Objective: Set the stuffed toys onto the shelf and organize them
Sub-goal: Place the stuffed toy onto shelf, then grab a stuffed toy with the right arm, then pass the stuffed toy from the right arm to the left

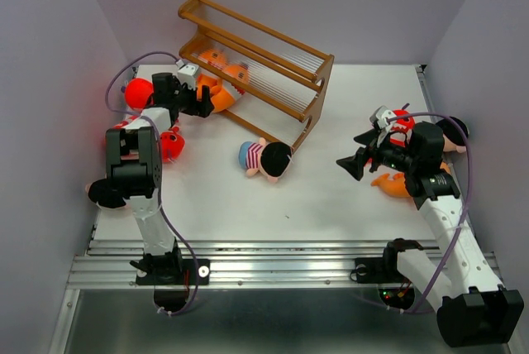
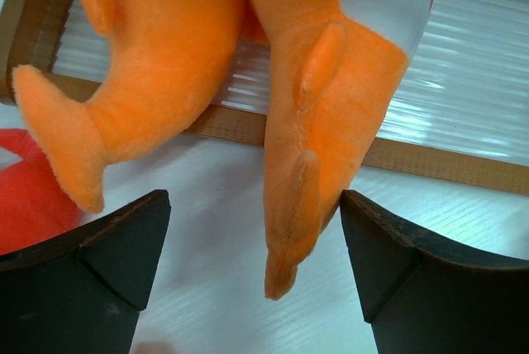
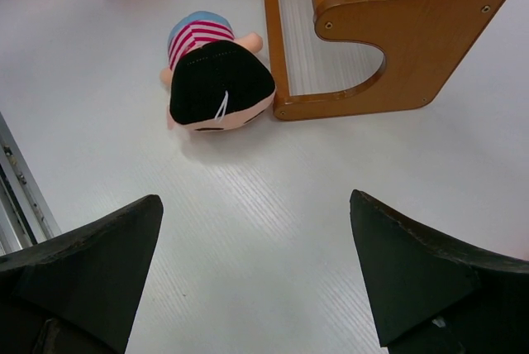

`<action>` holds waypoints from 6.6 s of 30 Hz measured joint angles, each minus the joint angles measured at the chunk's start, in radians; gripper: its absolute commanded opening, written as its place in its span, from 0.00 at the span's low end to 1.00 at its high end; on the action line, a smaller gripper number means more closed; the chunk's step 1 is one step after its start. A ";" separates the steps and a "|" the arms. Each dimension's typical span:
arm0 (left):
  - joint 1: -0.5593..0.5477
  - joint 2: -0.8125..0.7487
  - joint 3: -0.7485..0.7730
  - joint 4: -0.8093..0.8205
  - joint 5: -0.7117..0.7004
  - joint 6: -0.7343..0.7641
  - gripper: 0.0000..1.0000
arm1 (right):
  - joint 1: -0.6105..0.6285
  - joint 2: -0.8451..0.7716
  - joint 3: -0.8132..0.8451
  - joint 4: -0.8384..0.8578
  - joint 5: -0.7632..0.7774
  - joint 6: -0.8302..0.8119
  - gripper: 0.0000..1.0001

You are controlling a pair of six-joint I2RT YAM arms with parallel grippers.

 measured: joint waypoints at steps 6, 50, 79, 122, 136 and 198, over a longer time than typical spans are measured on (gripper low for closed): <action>0.013 -0.049 -0.010 0.008 0.004 -0.015 0.95 | 0.000 -0.001 0.000 0.000 0.001 -0.005 1.00; -0.035 -1.098 -0.684 0.050 -0.016 -0.441 0.99 | -0.066 0.250 0.430 -0.344 0.513 0.018 1.00; -0.100 -1.142 -0.684 0.028 0.035 -0.441 0.99 | -0.537 0.492 0.297 -0.476 0.853 -0.137 0.86; -0.747 -0.981 -0.708 0.279 0.021 -0.866 0.99 | -0.536 0.031 0.119 -0.370 -0.244 -0.101 0.01; -1.043 -0.575 -0.425 0.250 -0.312 -0.963 0.99 | -0.536 -0.112 0.030 -0.253 -0.232 -0.005 0.01; -0.842 -0.880 -0.399 -0.177 -0.304 -0.339 0.00 | -0.535 -0.210 -0.038 -0.249 -0.224 -0.065 1.00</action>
